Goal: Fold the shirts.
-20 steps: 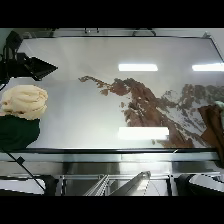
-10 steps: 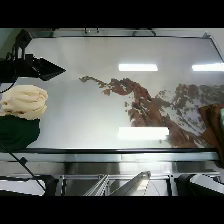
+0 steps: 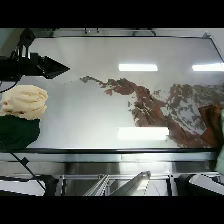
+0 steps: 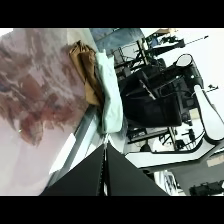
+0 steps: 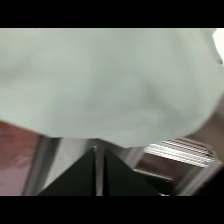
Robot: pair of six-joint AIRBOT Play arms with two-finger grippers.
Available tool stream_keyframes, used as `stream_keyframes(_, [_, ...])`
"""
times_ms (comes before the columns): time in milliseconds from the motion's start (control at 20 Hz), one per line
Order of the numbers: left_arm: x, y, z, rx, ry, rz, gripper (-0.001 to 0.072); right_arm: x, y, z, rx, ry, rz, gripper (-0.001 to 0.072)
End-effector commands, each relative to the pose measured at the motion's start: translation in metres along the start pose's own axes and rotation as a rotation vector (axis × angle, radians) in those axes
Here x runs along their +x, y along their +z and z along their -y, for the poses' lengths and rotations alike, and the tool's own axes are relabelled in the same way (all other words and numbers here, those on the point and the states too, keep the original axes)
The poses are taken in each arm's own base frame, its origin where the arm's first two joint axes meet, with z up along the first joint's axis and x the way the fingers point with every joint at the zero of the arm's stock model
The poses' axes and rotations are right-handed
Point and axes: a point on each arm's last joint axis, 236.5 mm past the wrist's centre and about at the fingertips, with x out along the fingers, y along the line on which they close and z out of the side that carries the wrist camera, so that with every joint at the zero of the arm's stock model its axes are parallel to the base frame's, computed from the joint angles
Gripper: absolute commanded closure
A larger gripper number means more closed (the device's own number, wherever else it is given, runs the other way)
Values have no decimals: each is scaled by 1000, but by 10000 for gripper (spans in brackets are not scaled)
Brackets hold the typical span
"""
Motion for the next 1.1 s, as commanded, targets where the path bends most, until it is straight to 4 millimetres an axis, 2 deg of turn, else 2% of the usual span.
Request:
stream_keyframes(0, [-8, 6, 10, 6, -42, 30, 696, -18, -24, -122, -190, 382, -22, 694])
stream_keyframes(100, [-12, 1, 11, 11, -52, 20, 698, -25, -53, -169, -315, 489, -7, 694])
stream_keyframes(150, [-10, -5, 13, -3, -56, 17, 699, -23, -79, -186, -390, 520, -6, 694])
stream_keyframes(250, [2, -32, 23, -25, -71, 2, 699, -7, -148, -205, -541, 570, -32, 694])
stream_keyframes(350, [20, -74, 35, -59, -89, -19, 699, 22, -223, -209, -668, 617, -72, 693])
stream_keyframes(400, [30, -100, 39, -78, -97, -34, 698, 39, -256, -203, -723, 622, -95, 692])
stream_keyframes(500, [46, -155, 28, -158, -44, -61, 696, 77, -310, -180, -840, 612, -130, 692])
stream_keyframes(600, [57, -206, 6, -239, 32, -84, 694, 99, -333, -167, -886, 617, -129, 691])
stream_keyframes(700, [59, -234, -1, -284, 54, -96, 694, 103, -340, -164, -906, 621, -125, 692])
stream_keyframes(800, [60, -247, 0, -301, 51, -101, 693, 102, -338, -169, -891, 637, -115, 692])
stream_keyframes(1050, [60, -257, 6, -280, 54, -96, 694, 100, -340, -171, -883, 650, -120, 691])
